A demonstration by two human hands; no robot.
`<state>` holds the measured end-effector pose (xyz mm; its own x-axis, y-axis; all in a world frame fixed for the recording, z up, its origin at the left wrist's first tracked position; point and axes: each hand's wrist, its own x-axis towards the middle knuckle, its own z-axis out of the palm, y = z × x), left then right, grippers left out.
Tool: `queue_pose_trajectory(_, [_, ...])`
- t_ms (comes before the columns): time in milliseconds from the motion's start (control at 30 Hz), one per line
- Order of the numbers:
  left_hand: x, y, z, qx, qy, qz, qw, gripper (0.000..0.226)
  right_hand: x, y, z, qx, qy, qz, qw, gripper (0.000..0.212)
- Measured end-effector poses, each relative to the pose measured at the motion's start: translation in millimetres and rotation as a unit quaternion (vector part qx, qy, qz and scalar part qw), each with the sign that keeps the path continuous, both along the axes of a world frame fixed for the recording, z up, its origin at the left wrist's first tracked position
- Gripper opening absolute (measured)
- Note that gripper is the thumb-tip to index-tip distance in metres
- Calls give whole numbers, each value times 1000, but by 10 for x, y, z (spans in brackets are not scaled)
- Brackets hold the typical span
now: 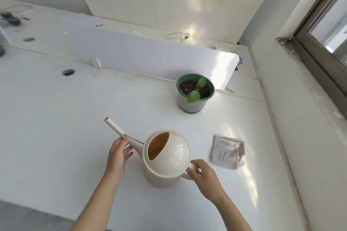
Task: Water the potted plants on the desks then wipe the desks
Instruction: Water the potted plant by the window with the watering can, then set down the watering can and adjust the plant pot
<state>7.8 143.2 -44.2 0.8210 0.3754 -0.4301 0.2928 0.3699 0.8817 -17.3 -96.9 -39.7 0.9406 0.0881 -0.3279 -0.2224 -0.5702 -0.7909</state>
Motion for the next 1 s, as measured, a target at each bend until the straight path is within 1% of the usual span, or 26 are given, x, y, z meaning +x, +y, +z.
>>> queue_pose_trajectory(67, [-13, 10, 7, 22, 12, -4, 1000, 25, 23, -14, 5, 10, 15, 8, 1000, 16])
queue_pose_trajectory(133, [-37, 24, 44, 68, 32, -27, 997, 31, 63, -56, 36, 23, 31, 11, 999, 17])
queue_pose_trajectory(167, [-57, 32, 82, 96, 41, -37, 994, 32, 96, -92, 57, 12, 34, 22, 999, 19])
queue_pose_trajectory(233, [-93, 62, 187, 142, 37, -32, 989, 28, 193, -171, 131, -5, 40, 51, 998, 27])
queue_pose_trajectory(300, [-82, 93, 353, 166, 13, -17, 986, 21, 341, -246, 230, 4, 33, 35, 999, 31])
queue_pose_trajectory(400, [122, 69, 594, 169, -21, -26, 985, 19, 620, -336, 355, 19, 0, -17, 1000, 30])
queue_pose_trajectory(533, [638, -135, 714, 190, -46, -86, 977, 17, 1025, -380, 464, 55, -19, -76, 995, 29])
queue_pose_trajectory(600, [938, -279, 713, 194, -58, -123, 972, 20, 1236, -399, 473, 60, -35, -112, 991, 29])
queue_pose_trajectory(667, [1247, -422, 691, 200, -67, -156, 965, 28, 1438, -424, 438, 67, -51, -155, 984, 29])
queue_pose_trajectory(733, [1553, -553, 647, 190, -68, -170, 965, 35, 1630, -437, 406, 84, -61, -192, 976, 31])
queue_pose_trajectory(833, [1962, -732, 548, 152, -54, -174, 972, 41, 1890, -430, 352, 110, -62, -228, 965, 36])
queue_pose_trajectory(967, [2351, -909, 385, 116, -48, -197, 972, 36, 2150, -386, 256, 154, -46, -253, 954, 45])
queue_pose_trajectory(1000, [2415, -942, 352, 115, -47, -205, 971, 43, 2198, -372, 226, 167, -42, -257, 951, 47])
